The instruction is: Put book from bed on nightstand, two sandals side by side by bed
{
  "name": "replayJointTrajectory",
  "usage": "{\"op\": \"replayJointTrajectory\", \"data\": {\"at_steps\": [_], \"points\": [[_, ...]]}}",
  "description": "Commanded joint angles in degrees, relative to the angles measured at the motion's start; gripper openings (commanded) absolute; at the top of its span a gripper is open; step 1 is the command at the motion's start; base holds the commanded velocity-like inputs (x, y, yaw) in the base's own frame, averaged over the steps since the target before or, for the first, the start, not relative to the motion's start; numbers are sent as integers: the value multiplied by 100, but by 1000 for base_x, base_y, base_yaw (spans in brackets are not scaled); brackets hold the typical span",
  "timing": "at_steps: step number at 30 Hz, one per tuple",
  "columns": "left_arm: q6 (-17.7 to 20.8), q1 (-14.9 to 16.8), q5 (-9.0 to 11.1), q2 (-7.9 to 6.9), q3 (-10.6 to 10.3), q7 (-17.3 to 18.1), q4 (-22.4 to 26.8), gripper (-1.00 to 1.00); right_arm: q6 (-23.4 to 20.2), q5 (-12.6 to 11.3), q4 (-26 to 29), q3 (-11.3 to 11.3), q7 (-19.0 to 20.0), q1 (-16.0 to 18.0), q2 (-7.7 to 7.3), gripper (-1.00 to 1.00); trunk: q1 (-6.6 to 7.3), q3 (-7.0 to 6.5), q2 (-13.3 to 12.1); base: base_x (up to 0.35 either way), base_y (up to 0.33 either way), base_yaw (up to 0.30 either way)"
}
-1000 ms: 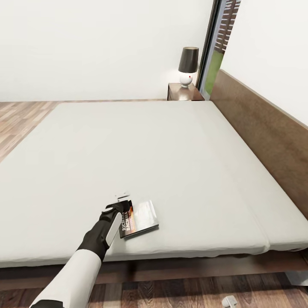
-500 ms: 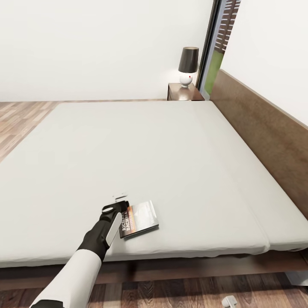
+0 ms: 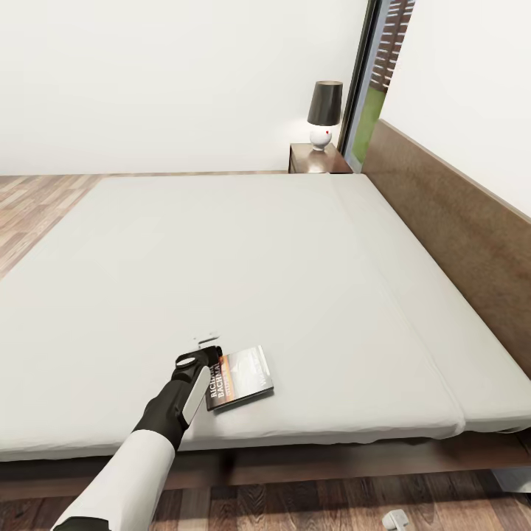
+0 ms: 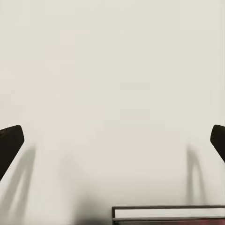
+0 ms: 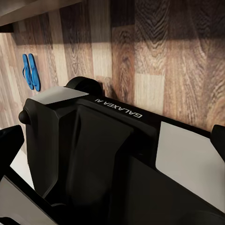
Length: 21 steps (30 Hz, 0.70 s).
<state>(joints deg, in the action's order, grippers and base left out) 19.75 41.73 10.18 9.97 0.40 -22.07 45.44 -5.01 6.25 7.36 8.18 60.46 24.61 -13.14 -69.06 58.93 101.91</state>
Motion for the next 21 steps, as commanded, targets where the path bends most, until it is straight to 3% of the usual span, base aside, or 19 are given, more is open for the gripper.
{"op": "replayJointTrajectory", "data": {"at_steps": [1, 21], "points": [[20, 1, 45, 3, 4, -27, 9, 100, -53, 52, 11, 52, 27, 0, 2, 100, 0, 4, 2, 0, 0, 0], [20, 1, 45, 3, 3, -28, 9, 100, -54, 52, 10, 52, 27, 0, 3, 100, -65, 58, 122, 0, 0, 0]]}}
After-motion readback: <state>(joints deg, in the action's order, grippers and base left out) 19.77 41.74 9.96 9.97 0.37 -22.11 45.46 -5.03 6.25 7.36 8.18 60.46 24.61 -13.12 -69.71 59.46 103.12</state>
